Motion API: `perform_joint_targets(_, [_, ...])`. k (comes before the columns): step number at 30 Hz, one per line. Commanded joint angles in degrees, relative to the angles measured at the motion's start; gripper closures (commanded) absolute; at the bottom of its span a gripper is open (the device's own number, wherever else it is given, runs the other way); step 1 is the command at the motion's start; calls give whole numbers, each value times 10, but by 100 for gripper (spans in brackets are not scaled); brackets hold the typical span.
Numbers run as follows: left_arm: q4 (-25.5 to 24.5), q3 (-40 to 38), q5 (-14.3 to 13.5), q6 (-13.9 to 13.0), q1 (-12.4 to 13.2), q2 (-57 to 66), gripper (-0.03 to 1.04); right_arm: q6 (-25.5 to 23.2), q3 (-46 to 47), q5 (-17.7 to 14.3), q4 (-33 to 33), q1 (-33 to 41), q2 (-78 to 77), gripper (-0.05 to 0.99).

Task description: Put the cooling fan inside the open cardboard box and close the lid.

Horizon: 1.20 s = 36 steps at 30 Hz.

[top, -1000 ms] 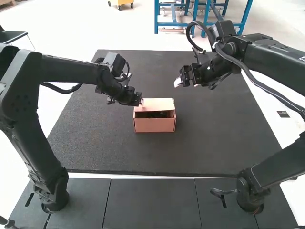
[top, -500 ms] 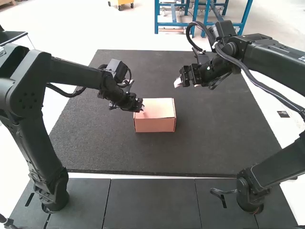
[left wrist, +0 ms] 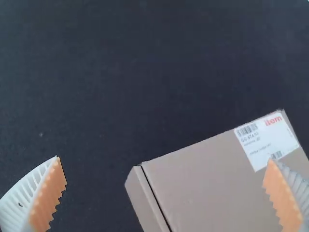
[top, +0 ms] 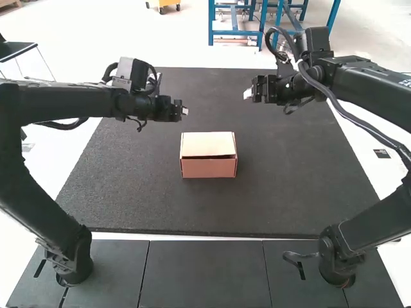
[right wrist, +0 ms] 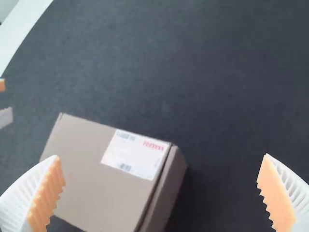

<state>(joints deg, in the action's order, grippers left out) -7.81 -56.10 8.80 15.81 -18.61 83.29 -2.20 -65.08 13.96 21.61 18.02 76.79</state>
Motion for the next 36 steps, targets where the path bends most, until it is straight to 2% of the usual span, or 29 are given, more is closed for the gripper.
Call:
perform_joint_targets(1, [18,38,-8,17,21,-36,5,-18,14,-9,-14,-23,-30,2])
perform_joint_targets(11, [124,183,-18,13,38,-146,5,-8,140,-14,-111,-69,-102,2])
perform_joint_targets(16, [177,245,-19,0,64,-182,5,-1,221,-20,-174,-88,-144,2])
perform_joint_targets(21, [259,305,-19,-3,101,-201,5,-2,309,-22,-259,-117,-191,2])
perform_joint_targets(24, [301,332,-17,-4,121,-202,5,-4,355,-34,-303,-135,-209,2])
perform_joint_targets(30, [372,384,-14,-50,145,-203,5,-4,426,-35,-366,-164,-216,2])
perform_joint_targets(36, [433,426,-8,-66,159,-204,5,4,479,-36,-430,-188,-219,2])
